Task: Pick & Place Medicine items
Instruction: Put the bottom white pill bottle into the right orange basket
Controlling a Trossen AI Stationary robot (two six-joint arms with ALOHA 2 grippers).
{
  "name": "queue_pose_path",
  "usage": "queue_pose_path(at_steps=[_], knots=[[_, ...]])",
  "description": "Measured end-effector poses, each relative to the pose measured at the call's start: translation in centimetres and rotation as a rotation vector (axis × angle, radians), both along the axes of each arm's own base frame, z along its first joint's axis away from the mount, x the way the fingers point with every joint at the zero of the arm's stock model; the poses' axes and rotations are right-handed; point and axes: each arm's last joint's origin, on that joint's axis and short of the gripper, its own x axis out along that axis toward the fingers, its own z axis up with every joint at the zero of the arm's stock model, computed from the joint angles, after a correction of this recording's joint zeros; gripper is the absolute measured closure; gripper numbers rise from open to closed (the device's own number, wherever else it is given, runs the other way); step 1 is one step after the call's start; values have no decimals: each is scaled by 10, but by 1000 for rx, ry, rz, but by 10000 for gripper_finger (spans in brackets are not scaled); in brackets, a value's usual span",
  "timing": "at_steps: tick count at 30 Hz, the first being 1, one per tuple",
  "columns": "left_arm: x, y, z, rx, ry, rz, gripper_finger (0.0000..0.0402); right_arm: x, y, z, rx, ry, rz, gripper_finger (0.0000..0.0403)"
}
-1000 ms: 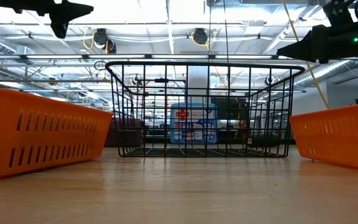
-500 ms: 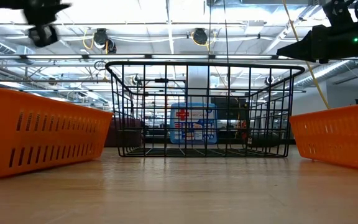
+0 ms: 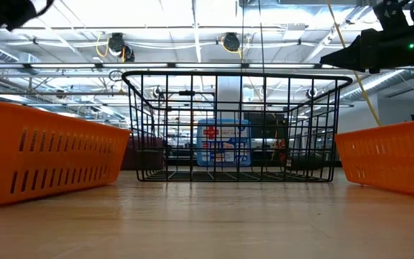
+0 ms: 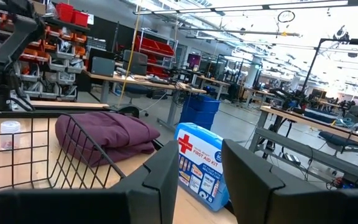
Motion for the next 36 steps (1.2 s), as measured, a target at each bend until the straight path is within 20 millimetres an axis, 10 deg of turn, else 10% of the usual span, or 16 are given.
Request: queue_pose_path(at_steps=[13, 26, 36], knots=[[21, -41, 6, 397, 888, -27, 309, 0, 0, 0, -1, 1, 0, 293], [38, -59, -21, 726, 924, 34, 303, 0, 0, 0, 0, 1, 0, 293], [26, -69, -44, 707, 953, 110, 176, 0, 0, 0, 0, 1, 0, 293]])
